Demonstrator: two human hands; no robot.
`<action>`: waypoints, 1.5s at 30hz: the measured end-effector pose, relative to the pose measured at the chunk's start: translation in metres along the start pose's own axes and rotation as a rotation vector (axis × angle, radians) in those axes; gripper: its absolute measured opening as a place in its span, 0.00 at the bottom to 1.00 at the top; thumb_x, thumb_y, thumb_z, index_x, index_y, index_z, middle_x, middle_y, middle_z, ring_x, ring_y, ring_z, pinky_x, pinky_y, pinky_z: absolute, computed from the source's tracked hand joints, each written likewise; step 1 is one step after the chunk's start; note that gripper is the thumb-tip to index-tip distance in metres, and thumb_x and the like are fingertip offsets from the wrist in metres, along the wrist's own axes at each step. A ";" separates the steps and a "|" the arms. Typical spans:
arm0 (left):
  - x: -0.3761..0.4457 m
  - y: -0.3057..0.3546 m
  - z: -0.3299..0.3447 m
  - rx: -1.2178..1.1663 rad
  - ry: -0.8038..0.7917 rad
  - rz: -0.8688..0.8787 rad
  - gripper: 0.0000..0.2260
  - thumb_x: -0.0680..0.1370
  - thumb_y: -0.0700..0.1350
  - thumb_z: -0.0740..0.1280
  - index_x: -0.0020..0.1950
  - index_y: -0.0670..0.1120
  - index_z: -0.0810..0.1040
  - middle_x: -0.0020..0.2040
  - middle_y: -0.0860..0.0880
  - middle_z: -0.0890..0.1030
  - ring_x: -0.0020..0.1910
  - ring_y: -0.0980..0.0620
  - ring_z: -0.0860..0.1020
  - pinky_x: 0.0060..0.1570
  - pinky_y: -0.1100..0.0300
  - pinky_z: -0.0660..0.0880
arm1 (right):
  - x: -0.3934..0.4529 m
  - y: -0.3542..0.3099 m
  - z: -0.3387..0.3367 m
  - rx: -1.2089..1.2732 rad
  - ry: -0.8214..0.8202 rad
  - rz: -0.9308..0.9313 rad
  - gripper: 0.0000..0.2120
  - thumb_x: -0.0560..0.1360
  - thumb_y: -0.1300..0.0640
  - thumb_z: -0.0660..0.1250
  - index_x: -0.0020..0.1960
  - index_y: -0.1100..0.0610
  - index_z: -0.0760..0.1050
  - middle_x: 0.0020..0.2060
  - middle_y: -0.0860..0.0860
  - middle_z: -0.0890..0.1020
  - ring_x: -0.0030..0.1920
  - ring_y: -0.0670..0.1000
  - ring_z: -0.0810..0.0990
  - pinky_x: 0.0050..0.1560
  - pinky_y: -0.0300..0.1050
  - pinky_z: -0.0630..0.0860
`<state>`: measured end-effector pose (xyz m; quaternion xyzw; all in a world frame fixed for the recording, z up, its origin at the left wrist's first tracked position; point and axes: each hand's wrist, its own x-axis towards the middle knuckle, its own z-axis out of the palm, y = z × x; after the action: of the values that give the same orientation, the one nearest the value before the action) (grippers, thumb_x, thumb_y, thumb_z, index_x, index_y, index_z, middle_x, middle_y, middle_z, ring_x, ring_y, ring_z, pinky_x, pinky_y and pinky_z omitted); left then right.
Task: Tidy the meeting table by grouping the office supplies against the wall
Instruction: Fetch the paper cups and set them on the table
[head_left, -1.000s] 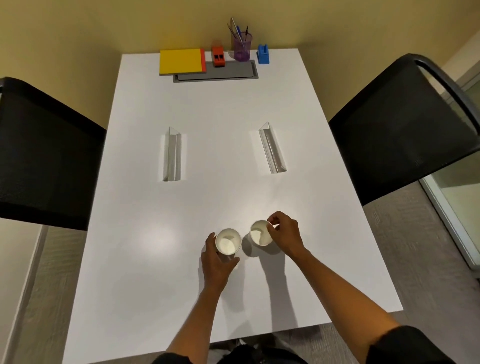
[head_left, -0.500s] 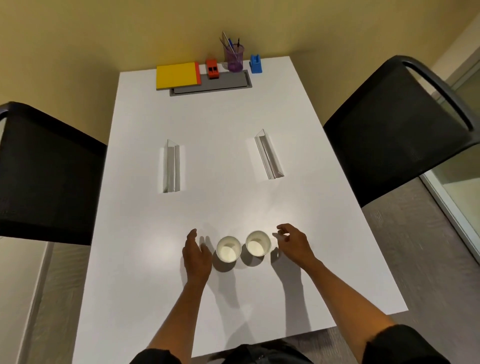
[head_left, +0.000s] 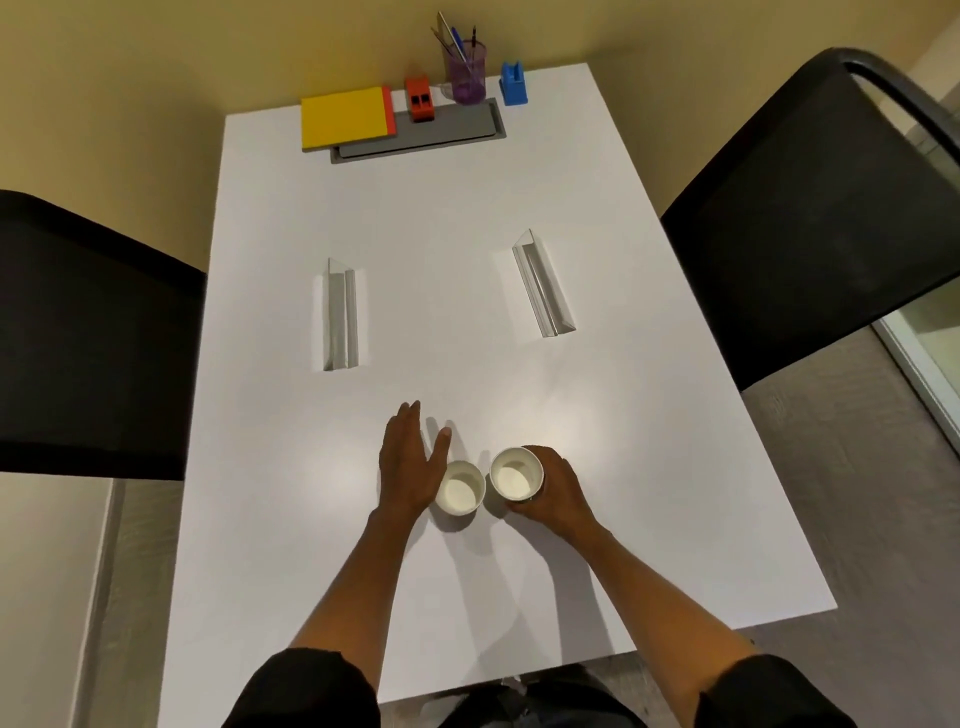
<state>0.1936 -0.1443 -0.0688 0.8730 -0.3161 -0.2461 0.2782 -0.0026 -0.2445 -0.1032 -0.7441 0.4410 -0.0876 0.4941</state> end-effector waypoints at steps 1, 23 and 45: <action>0.002 0.001 -0.001 0.034 -0.007 0.008 0.29 0.80 0.56 0.59 0.78 0.46 0.56 0.79 0.46 0.57 0.78 0.46 0.53 0.77 0.49 0.52 | 0.002 -0.001 -0.001 0.011 0.006 0.006 0.33 0.59 0.54 0.82 0.62 0.54 0.76 0.57 0.48 0.81 0.58 0.48 0.79 0.58 0.40 0.74; 0.059 0.109 0.043 0.492 -0.029 0.171 0.34 0.78 0.67 0.50 0.79 0.53 0.47 0.80 0.49 0.43 0.79 0.45 0.43 0.74 0.39 0.44 | 0.102 -0.009 -0.107 0.060 0.308 0.083 0.31 0.60 0.55 0.82 0.61 0.54 0.76 0.56 0.51 0.82 0.58 0.53 0.79 0.58 0.49 0.76; 0.054 0.084 0.028 0.485 -0.030 0.068 0.34 0.78 0.66 0.51 0.79 0.54 0.46 0.80 0.49 0.43 0.79 0.45 0.43 0.74 0.38 0.44 | 0.110 0.013 -0.098 0.132 0.301 0.149 0.45 0.59 0.59 0.81 0.72 0.58 0.64 0.62 0.53 0.77 0.62 0.56 0.76 0.61 0.51 0.74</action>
<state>0.1788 -0.2451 -0.0484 0.8994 -0.3992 -0.1663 0.0640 -0.0003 -0.3922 -0.0985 -0.6538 0.5570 -0.1900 0.4756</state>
